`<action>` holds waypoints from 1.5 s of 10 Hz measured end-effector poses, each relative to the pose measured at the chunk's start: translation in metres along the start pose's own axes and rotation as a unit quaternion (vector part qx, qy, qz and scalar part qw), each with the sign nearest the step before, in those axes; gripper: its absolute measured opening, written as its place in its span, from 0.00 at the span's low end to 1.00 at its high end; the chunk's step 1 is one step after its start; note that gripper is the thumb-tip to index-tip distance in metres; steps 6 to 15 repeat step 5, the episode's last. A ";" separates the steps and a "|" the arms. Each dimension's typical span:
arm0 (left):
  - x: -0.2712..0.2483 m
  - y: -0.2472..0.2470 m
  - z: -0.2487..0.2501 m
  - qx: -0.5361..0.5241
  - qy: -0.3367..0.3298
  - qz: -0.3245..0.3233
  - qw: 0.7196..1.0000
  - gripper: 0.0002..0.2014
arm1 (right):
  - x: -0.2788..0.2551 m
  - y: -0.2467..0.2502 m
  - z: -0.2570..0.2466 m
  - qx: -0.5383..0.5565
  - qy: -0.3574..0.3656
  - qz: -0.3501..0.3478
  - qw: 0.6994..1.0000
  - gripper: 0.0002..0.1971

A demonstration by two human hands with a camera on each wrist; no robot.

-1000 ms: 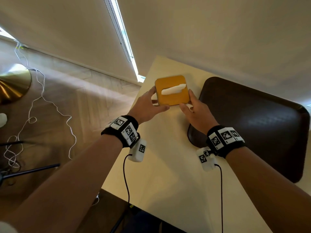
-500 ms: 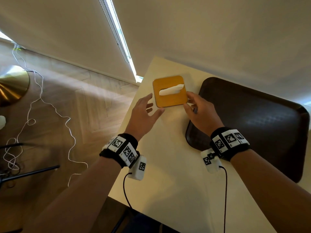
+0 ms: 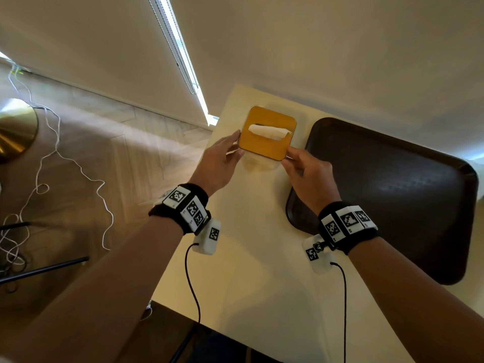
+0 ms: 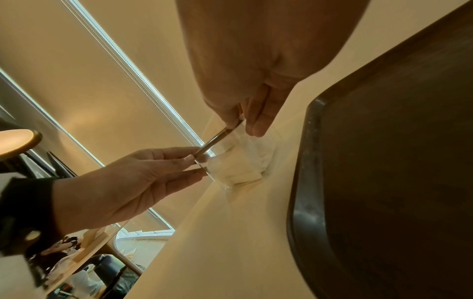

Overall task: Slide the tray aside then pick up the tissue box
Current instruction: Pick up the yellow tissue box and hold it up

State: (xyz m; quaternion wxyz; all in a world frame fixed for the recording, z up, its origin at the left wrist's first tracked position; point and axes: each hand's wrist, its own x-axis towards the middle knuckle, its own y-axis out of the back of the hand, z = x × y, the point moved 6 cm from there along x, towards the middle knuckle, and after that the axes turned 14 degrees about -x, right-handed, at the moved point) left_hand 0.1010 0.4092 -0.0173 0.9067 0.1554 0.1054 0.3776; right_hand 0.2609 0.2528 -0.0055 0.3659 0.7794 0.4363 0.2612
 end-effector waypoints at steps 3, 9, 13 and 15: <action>0.004 -0.002 0.000 0.018 0.001 -0.001 1.000 0.24 | 0.002 0.000 0.001 -0.018 0.005 0.006 1.000 0.20; 0.000 0.000 0.004 0.008 -0.002 0.007 1.000 0.25 | 0.001 -0.002 0.000 -0.019 0.000 -0.015 1.000 0.22; 0.000 0.000 0.004 0.008 -0.002 0.007 1.000 0.25 | 0.001 -0.002 0.000 -0.019 0.000 -0.015 1.000 0.22; 0.000 0.000 0.004 0.008 -0.002 0.007 1.000 0.25 | 0.001 -0.002 0.000 -0.019 0.000 -0.015 1.000 0.22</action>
